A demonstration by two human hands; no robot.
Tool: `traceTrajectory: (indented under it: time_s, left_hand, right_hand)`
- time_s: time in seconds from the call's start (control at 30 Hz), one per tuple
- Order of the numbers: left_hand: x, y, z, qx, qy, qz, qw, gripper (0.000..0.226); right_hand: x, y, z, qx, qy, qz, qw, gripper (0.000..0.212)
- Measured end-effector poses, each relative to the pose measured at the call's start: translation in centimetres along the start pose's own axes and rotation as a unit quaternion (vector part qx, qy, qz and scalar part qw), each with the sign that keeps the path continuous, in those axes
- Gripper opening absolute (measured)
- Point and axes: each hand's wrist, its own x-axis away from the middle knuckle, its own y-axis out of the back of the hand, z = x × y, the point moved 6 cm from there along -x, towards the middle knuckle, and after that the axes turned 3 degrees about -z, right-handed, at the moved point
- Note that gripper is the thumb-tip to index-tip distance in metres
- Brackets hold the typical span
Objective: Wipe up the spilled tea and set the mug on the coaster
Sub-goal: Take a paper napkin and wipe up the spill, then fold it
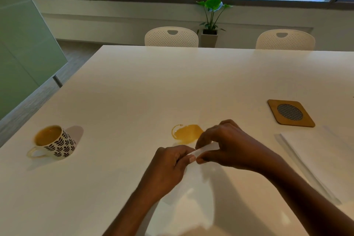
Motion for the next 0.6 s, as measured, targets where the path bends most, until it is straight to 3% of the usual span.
traceTrajectory:
  time_s: [0.13, 0.3, 0.6]
  left_hand:
    - [-0.8, 0.7, 0.0, -0.015, 0.000, 0.007, 1.000, 0.015]
    - [-0.4, 1.7, 0.9, 0.003, 0.016, 0.021, 1.000, 0.014]
    - [0.6, 5.4, 4.5, 0.052, 0.079, -0.004, 0.996, 0.027]
  right_hand:
    - [-0.2, -0.1, -0.1, -0.044, -0.013, -0.028, 0.999, 0.017]
    - [0.8, 0.2, -1.9, -0.125, -0.064, -0.052, 0.989, 0.013]
    - [3.1, 0.6, -5.5, -0.339, -0.152, -0.082, 0.925, 0.010]
